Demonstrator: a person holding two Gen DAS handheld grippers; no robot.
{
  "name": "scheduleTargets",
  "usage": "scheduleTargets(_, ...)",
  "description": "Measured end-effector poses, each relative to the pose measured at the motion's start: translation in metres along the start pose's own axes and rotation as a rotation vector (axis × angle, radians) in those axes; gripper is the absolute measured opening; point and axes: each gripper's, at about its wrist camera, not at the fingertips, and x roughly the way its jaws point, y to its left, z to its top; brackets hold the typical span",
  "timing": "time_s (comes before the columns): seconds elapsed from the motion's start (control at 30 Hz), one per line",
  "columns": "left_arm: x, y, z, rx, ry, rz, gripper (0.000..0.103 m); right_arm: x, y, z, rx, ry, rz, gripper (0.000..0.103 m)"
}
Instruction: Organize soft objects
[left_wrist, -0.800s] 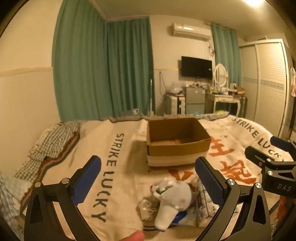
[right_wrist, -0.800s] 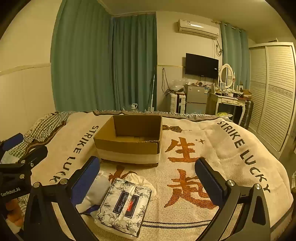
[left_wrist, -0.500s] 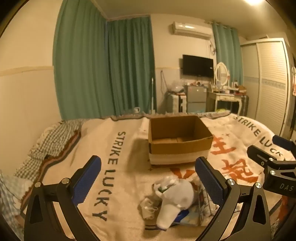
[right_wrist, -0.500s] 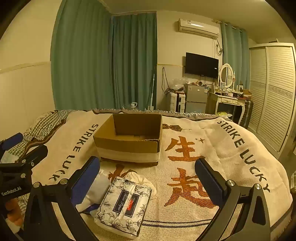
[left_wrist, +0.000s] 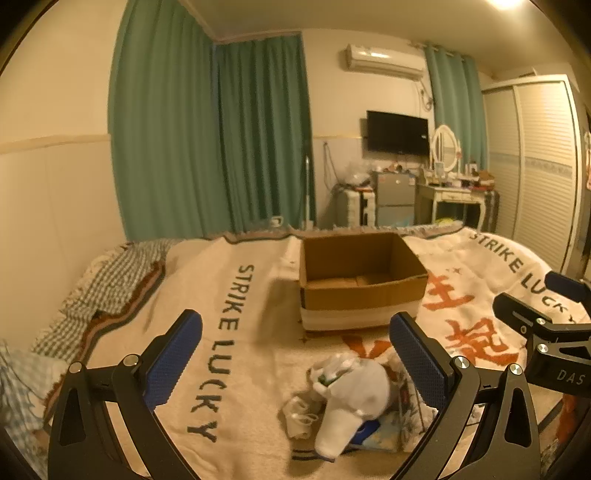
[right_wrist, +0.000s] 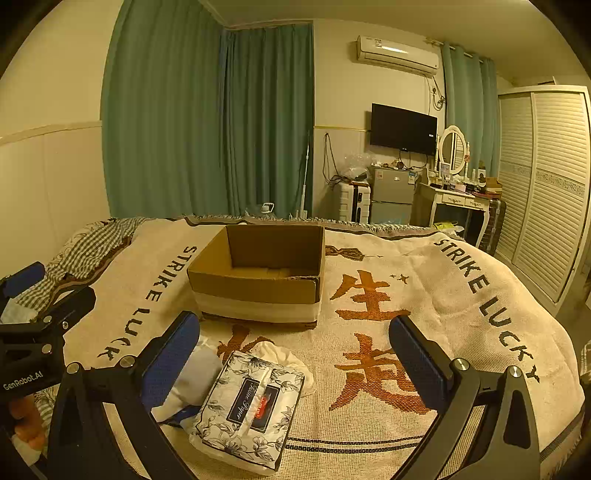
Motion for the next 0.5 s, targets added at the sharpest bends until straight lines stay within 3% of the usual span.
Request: scheduleTargets(0.5,0.0017,0.0055,0.0001,-0.011,0.003,0.003,0.103,0.0012,0.0039,-0.0016,-0.007,0.005,-0.001,0.103)
